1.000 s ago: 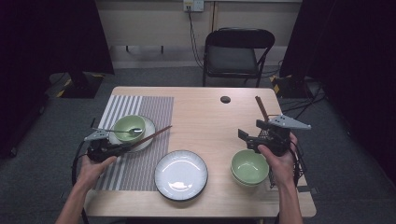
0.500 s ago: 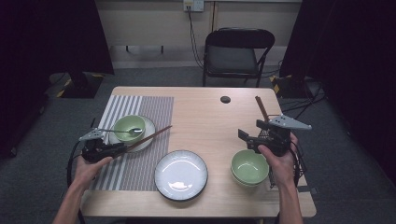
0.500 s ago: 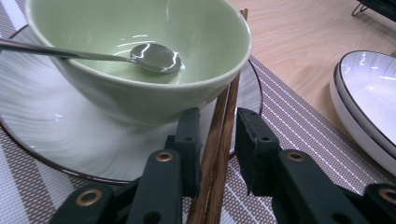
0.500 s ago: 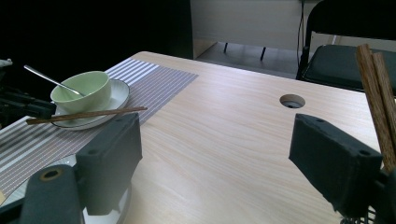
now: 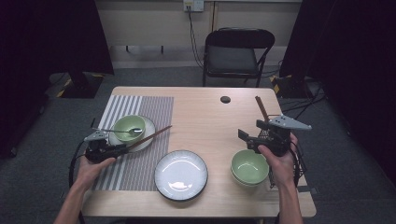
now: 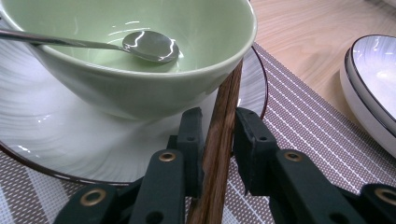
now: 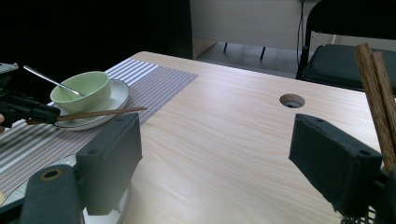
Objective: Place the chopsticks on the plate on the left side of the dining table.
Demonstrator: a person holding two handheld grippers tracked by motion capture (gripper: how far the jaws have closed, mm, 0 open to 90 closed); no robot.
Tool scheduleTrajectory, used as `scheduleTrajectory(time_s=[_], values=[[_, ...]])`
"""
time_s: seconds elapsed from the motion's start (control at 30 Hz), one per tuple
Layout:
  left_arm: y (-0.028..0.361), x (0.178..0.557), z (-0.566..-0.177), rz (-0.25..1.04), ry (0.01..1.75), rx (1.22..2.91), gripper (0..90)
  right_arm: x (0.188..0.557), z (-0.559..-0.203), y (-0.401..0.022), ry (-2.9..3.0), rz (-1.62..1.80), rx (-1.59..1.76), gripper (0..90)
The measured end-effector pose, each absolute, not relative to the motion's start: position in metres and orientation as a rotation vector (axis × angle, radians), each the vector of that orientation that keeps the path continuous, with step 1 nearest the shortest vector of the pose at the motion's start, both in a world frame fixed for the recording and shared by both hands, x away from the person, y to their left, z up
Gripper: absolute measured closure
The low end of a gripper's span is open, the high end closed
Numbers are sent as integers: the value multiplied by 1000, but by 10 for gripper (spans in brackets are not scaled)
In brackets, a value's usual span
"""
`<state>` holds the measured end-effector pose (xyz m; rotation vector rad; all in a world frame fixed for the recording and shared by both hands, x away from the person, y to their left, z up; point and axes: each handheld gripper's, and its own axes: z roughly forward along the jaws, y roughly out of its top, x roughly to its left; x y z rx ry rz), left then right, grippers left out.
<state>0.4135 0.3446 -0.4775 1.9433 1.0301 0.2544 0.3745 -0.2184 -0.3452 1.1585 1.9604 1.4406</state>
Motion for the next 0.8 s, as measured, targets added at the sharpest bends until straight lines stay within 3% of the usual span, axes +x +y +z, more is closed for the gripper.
scheduleTrajectory(time_s=[0.8], values=[[355, 412, -477, 251, 1001, 1948, 734, 374, -345, -220, 1958, 1439, 1164, 163]])
